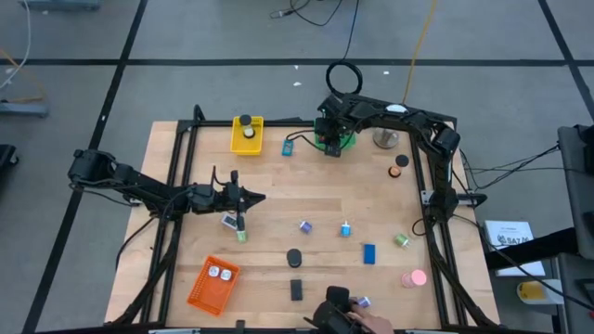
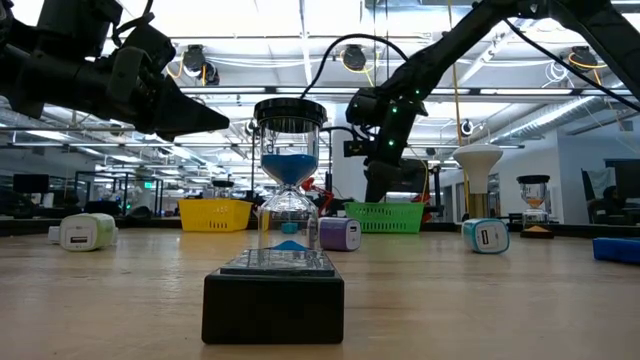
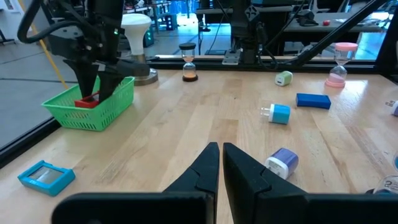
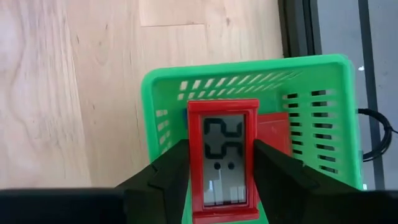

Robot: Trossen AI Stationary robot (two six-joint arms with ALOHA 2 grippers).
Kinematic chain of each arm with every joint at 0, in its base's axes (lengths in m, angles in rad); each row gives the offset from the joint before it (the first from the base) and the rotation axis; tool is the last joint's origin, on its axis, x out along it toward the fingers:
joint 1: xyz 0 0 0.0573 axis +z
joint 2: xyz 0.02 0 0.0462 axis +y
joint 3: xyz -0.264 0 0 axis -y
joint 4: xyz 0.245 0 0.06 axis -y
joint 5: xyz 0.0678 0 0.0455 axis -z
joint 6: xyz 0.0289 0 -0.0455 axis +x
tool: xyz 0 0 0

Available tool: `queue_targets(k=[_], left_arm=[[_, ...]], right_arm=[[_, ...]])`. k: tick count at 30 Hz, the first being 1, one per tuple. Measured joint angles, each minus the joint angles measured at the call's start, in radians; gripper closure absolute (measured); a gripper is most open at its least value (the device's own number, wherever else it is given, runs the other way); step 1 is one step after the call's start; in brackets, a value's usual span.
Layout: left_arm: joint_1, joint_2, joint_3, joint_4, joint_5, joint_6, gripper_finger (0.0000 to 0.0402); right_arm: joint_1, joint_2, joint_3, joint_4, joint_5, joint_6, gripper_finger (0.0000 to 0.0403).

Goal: Pick & Place Office items
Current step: Put the red digital clock into the green bin, then put the left green charger adapter into the orange bin

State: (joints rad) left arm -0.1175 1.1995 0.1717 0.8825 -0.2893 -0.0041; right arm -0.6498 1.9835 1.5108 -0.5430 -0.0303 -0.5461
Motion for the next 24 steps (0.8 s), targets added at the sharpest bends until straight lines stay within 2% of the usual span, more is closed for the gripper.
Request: queue_targets(k=[6,13,18,24], left_arm=[[0.000,0.000,0.000,0.000,0.000,0.000,0.0376],[0.000,0.000,0.000,0.000,0.000,0.000,0.0376],[0.000,0.000,0.000,0.000,0.000,0.000,0.0376],[0.000,0.000,0.000,0.000,0.000,0.000,0.0376]], right_arm=[[0.002,0.000,0.000,0.000,0.000,0.004,0.0217],[0.004,0.000,0.000,-0.003,0.000,0.002,0.0227],[0.022,-0.052,-0.003,-0.028,0.003,0.011,0.0264],[0.091,-0.187,-0.008,-0.028,0.007,0.116,0.0352]])
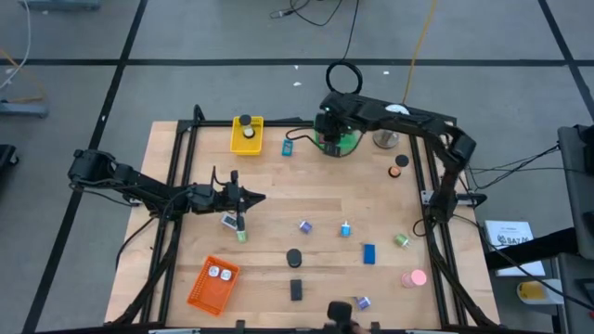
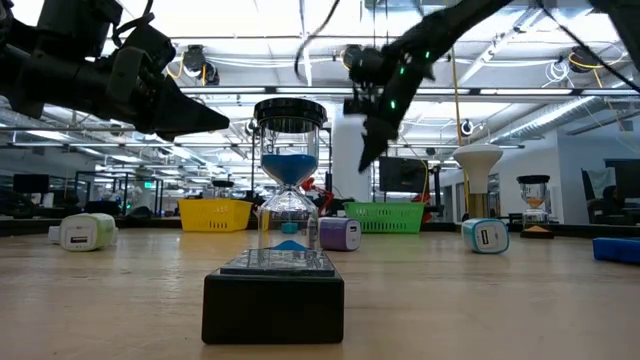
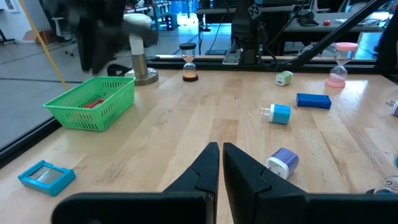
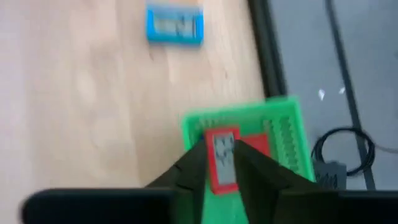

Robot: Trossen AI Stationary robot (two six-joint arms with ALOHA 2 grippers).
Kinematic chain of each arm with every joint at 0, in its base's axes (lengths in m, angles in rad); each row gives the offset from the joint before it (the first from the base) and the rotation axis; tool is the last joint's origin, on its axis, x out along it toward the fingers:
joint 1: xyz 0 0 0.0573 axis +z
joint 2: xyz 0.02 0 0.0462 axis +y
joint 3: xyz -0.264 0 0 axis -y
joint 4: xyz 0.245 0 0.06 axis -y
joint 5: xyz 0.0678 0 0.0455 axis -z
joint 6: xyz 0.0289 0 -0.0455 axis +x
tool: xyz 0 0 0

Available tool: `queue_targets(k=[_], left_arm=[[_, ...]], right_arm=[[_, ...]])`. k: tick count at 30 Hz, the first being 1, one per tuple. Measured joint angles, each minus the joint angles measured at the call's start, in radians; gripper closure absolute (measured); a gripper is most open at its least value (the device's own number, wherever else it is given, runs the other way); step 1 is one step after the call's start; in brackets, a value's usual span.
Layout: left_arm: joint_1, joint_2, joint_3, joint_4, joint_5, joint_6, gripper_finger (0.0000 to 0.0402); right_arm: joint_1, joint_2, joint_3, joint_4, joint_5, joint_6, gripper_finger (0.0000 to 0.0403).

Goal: Pick & Place Office items
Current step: Put the left green charger adapter into the orange bin

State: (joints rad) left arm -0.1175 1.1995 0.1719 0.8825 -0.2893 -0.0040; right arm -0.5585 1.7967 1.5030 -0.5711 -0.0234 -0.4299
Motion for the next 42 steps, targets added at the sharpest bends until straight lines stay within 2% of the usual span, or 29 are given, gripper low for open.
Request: queue_targets(k=[2,4,6,12,19,23,26,31,36,42], left_arm=[[0.000,0.000,0.000,0.000,0.000,0.000,0.0376],[0.000,0.000,0.000,0.000,0.000,0.000,0.0376],[0.000,0.000,0.000,0.000,0.000,0.000,0.0376],[0.000,0.000,0.000,0.000,0.000,0.000,0.0376],[0.000,0.000,0.000,0.000,0.000,0.000,0.0376],[0.000,0.000,0.000,0.001,0.000,0.000,0.0376],[-0.002,0.000,0.000,0.015,0.001,-0.006,0.0376],[-0.001,0.000,0.005,0.004,0.014,-0.166,0.0376],[-0.020,0.000,0.069,-0.149,0.086,-0.132,0.0376],[-0.079,-0.001,0.269,-0.594,0.079,-0.053,0.0376]], right_arm=[[0.031,-0.058,-0.042,0.039,-0.002,0.064,0.0384],[0.068,-0.113,-0.112,0.126,0.000,0.125,0.0397],[0.110,-0.171,-0.205,0.214,0.030,0.184,0.0391],[0.248,-0.329,-0.451,0.433,0.216,0.385,0.0394],[0.368,-0.477,-0.679,0.590,0.292,0.607,0.0397],[0.424,-0.544,-0.796,0.738,0.365,0.591,0.0400],[0.464,-0.579,-0.876,0.877,0.363,0.535,0.0402],[0.526,-0.611,-0.972,1.071,0.361,0.506,0.0399],[0.557,-0.636,-0.979,1.101,0.360,0.462,0.0401],[0.575,-0.645,-0.979,1.104,0.361,0.458,0.0401]])
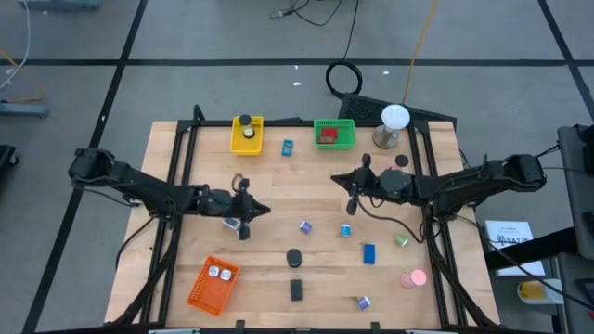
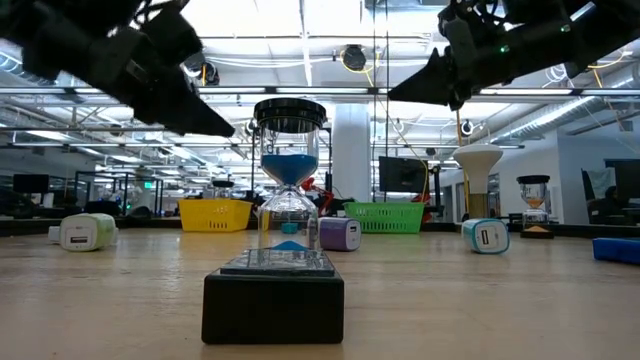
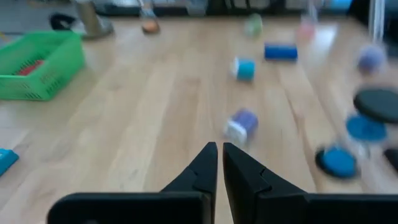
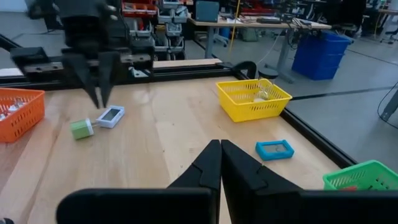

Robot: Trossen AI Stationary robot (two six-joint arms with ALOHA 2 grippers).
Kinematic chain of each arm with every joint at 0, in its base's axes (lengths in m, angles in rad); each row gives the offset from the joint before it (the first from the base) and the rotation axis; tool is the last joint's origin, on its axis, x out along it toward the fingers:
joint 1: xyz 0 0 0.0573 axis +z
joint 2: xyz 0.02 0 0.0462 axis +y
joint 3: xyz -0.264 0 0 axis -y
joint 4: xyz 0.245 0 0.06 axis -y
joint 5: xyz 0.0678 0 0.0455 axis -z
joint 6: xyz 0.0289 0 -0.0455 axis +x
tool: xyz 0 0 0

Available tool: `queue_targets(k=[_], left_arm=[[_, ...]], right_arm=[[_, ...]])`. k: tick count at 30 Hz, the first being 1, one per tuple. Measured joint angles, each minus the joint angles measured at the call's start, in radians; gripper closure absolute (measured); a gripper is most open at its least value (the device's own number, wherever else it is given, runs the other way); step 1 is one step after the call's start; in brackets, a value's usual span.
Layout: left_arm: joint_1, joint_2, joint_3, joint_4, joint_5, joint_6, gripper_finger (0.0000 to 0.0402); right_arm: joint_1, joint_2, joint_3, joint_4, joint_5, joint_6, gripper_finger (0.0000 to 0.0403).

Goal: Pick & Place Office items
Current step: Put the left green charger adapter into the orange bin

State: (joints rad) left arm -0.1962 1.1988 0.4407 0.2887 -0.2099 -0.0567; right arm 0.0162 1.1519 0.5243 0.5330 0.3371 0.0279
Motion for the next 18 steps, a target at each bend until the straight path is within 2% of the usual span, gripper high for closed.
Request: queue_targets(k=[4,8,14,18], left_arm=[[-0.062,0.000,0.138,-0.292,0.000,0.026,0.0376],[-0.133,0.000,0.230,-0.481,0.000,-0.062,0.0376],[-0.240,0.000,0.255,-0.656,-0.007,-0.198,0.0368],[-0.295,0.000,0.255,-0.772,-0.056,-0.300,0.0328]], right_arm=[[0.000,0.000,0.000,-0.002,0.000,-0.013,0.0402],[0.000,0.000,0.000,-0.002,0.000,-0.011,0.0401],[0.000,0.000,0.000,-0.003,-0.001,-0.011,0.0402],[0.000,0.000,0.000,-0.006,-0.001,-0.011,0.0401]])
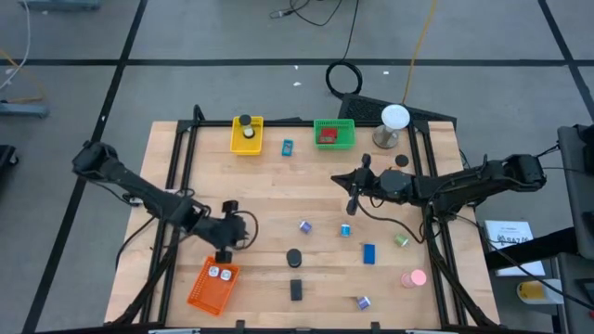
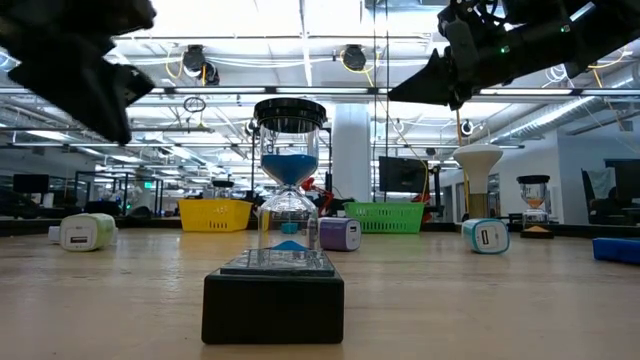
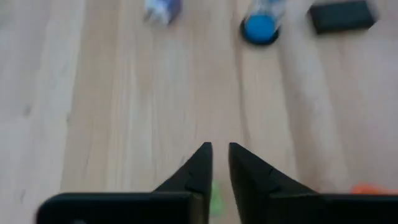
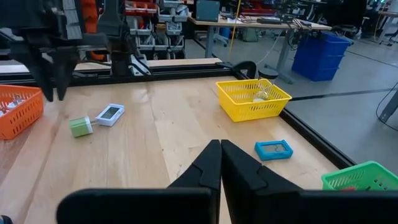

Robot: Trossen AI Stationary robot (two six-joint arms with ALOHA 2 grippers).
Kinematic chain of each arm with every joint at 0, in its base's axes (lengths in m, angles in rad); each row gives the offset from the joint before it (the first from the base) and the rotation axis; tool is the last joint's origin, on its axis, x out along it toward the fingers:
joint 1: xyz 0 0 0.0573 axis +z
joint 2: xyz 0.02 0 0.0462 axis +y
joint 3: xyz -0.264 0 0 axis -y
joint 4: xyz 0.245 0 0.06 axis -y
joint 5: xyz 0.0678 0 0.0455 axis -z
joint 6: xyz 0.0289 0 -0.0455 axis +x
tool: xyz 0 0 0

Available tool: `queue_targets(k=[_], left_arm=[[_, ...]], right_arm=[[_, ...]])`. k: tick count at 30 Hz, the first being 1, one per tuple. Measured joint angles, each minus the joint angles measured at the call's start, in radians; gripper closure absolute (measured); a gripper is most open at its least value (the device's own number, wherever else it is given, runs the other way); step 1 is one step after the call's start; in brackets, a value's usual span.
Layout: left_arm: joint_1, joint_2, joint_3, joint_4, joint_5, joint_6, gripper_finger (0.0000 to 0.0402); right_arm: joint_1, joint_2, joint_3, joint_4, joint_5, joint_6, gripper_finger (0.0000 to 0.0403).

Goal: Pick & Place Office items
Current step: Put the left green charger adapter into the orange bin

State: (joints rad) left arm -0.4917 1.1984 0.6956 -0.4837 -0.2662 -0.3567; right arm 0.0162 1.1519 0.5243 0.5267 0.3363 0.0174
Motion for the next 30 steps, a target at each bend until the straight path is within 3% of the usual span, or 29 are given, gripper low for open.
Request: queue_targets(k=[10,16,23,30], left_arm=[[-0.077,0.005,0.000,-0.061,-0.032,-0.071,0.0178],[-0.074,0.063,0.000,-0.061,-0.058,-0.178,0.0113],[-0.044,0.161,0.000,-0.061,-0.048,-0.362,0.0093],[-0.040,0.233,0.000,-0.046,-0.012,-0.363,0.0121]], right_arm=[[0.000,0.000,0.000,0.000,0.000,0.000,0.0402],[0.000,0.000,0.000,0.000,0.000,0.000,0.0401],[0.000,0.000,0.000,-0.001,-0.001,0.001,0.0401],[0.000,0.000,0.001,0.000,-0.001,0.001,0.0402]])
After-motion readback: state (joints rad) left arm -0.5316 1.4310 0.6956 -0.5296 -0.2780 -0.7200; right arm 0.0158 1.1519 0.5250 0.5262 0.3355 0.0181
